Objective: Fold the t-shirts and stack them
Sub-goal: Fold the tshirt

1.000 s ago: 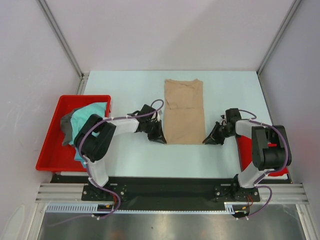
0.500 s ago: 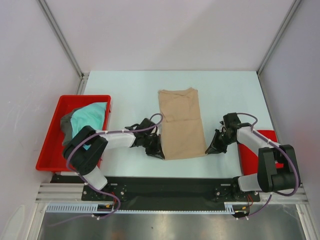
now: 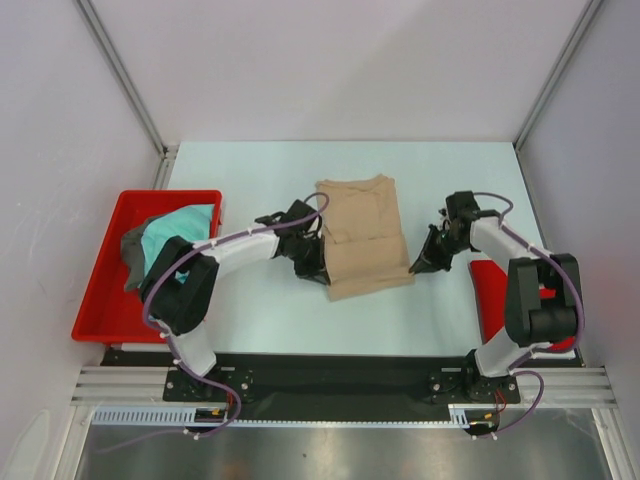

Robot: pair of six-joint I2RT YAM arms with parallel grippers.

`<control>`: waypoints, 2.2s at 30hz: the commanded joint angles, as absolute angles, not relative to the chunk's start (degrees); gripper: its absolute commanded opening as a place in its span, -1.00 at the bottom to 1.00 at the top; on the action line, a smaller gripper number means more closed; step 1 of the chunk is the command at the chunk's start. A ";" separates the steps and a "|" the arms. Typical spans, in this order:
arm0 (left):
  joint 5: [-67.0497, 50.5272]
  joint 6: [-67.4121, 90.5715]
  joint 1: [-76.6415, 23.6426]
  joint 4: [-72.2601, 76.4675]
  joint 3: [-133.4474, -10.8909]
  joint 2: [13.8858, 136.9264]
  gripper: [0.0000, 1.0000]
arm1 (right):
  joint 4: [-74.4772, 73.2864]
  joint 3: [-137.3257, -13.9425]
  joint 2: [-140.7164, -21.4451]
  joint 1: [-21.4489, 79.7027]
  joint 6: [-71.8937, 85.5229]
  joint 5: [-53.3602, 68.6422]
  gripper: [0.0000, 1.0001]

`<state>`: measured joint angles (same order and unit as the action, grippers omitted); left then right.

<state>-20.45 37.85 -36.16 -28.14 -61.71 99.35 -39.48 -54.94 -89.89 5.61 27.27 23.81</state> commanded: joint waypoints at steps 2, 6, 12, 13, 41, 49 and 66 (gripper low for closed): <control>-18.28 34.28 -32.79 -34.18 -71.09 104.49 -0.99 | -39.64 -65.11 -94.91 4.83 24.96 23.38 -1.00; -17.93 34.19 -30.68 -35.42 -76.80 107.22 -0.99 | -40.60 -71.36 -99.84 4.40 24.00 24.43 -1.00; -18.19 33.84 -27.78 -37.44 -85.24 111.70 -0.99 | -41.13 -81.45 -107.30 3.34 23.29 26.80 -1.00; -18.02 33.84 -27.16 -37.88 -86.30 113.01 -0.99 | -41.31 -82.87 -108.18 3.17 22.94 26.98 -1.00; -19.25 36.56 -18.37 -41.22 -116.71 129.72 -0.99 | -31.47 -116.80 -131.57 2.37 31.81 39.20 -1.00; -20.83 38.49 -17.14 -39.90 -121.89 133.59 -0.99 | -27.34 -121.02 -136.05 2.46 34.19 41.30 -1.00; -21.45 42.10 -15.47 -31.20 -122.87 136.93 -0.99 | -16.35 -124.54 -142.55 1.76 41.48 43.68 -1.00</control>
